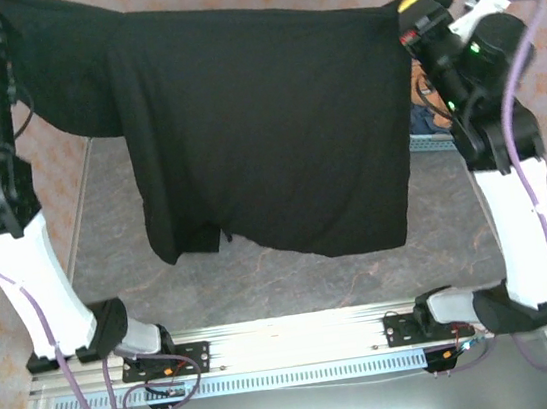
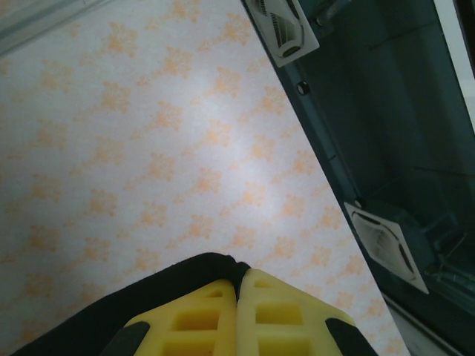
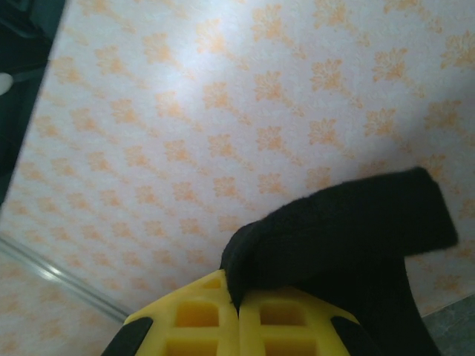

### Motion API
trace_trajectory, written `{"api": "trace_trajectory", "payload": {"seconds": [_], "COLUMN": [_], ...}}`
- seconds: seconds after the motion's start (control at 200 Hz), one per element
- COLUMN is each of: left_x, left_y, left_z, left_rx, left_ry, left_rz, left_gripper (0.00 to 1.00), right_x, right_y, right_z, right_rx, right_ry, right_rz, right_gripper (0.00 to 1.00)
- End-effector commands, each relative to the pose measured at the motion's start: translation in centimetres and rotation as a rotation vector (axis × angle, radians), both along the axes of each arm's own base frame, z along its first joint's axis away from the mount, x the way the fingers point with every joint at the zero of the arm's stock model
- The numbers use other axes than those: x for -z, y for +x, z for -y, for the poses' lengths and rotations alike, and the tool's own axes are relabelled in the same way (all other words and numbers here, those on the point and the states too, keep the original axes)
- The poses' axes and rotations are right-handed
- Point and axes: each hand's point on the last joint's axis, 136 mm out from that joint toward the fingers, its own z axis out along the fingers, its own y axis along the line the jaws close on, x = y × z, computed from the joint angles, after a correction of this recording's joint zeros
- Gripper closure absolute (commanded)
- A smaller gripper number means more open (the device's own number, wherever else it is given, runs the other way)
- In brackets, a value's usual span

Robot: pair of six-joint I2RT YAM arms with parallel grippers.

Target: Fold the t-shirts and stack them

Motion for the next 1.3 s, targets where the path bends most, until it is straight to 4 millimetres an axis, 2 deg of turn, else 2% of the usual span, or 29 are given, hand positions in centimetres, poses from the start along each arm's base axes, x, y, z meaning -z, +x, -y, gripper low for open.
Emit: {"api": "trace_trajectory", "payload": {"seconds": [0.0,0.025,0.045,0.095,0.135,0.185,0.19,0.22,0.23,0.235,0.265,0.27,0.3,0.335,0.39,0.42,0.48,0.555,0.641,0.741,0.876,0.896,1.001,1.121,1.221,1.296], "left_x": [6.0,7.4,9.4,13.2,16.9,22.6,23.2,26.6,27.7,28.2,31.3,31.7,34.3,36.3,38.5,39.2,40.7,42.8,45.3,49.0,54.1,53.8,56.8,59.8,61.6,62.7], "left_y": [11.8,14.1,16.8,21.7,25.5,30.0,30.4,32.5,33.1,33.3,34.7,34.8,35.7,36.3,36.2,35.8,34.2,31.6,27.4,21.4,13.5,12.3,7.0,3.9,2.5,2.2], "left_z": [-1.8,-1.5,-1.3,-0.3,0.6,1.5,1.5,1.8,1.9,1.9,2.0,2.1,2.2,2.6,3.3,3.8,4.4,4.8,5.6,7.2,10.5,11.0,12.4,13.0,12.5,12.1], "left_rx": [0.0,0.017,0.035,0.081,0.115,0.156,0.161,0.184,0.189,0.192,0.202,0.204,0.215,0.234,0.258,0.266,0.281,0.289,0.296,0.32,0.386,0.393,0.421,0.464,0.447,0.431], "left_ry": [-0.079,-0.081,-0.084,-0.089,-0.102,-0.142,-0.146,-0.174,-0.179,-0.181,-0.192,-0.193,-0.192,-0.179,-0.15,-0.114,-0.049,0.028,0.101,0.101,0.06,0.064,0.088,0.06,0.08,0.095], "left_rz": [-0.113,-0.137,-0.171,-0.221,-0.266,-0.33,-0.335,-0.374,-0.388,-0.395,-0.442,-0.448,-0.492,-0.531,-0.602,-0.646,-0.757,-0.911,-1.088,-1.259,-1.423,-1.426,-1.558,-1.624,-1.694,-1.718], "left_gripper": [1.0,1.0,1.0,1.0,1.0,1.0,1.0,1.0,1.0,0.98,0.86,0.84,0.74,0.62,0.45,0.38,0.3,0.28,0.3,0.37,0.46,0.46,0.47,0.5,0.54,0.57], "right_x": [5.6,7.2,8.6,12.2,15.2,19.3,19.3,22.1,22.4,23.3,25.0,25.7,26.9,27.9,29.8,30.6,31.7,33.0,34.4,36.7,40.7,41.3,44.1,47.2,49.7,51.5], "right_y": [7.8,9.6,11.0,14.6,17.3,20.5,20.6,22.4,22.7,23.1,24.4,24.5,25.3,25.6,25.9,25.7,24.9,23.2,20.8,16.6,9.9,8.9,3.9,-0.4,-3.2,-4.7], "right_z": [1.7,1.6,1.6,1.4,1.2,0.9,0.9,0.6,0.5,0.5,0.1,0.1,-0.3,-0.3,-0.8,-1.0,-1.5,-2.0,-3.3,-4.1,-3.6,-3.5,-2.5,-1.9,-1.0,0.0], "right_rx": [0.126,0.129,0.135,0.132,0.115,0.092,0.09,0.07,0.061,0.058,0.025,0.021,0.0,-0.007,-0.03,-0.036,-0.048,-0.05,-0.067,-0.067,-0.039,-0.039,-0.033,-0.055,-0.038,-0.017], "right_ry": [-0.016,-0.023,-0.028,-0.042,-0.042,-0.04,-0.039,-0.037,-0.033,-0.034,-0.025,-0.026,-0.022,-0.026,-0.031,-0.036,-0.057,-0.08,-0.098,-0.092,-0.054,-0.047,-0.071,-0.091,-0.127,-0.166], "right_rz": [-0.143,-0.181,-0.213,-0.287,-0.353,-0.446,-0.448,-0.515,-0.526,-0.546,-0.585,-0.603,-0.635,-0.666,-0.709,-0.732,-0.776,-0.84,-0.887,-0.954,-1.06,-1.072,-1.166,-1.264,-1.353,-1.423], "right_gripper": [1.0,1.0,1.0,1.0,1.0,1.0,1.0,0.89,0.84,0.82,0.7,0.68,0.61,0.53,0.47,0.45,0.44,0.42,0.42,0.46,0.55,0.56,0.58,0.61,0.61,0.62]}}
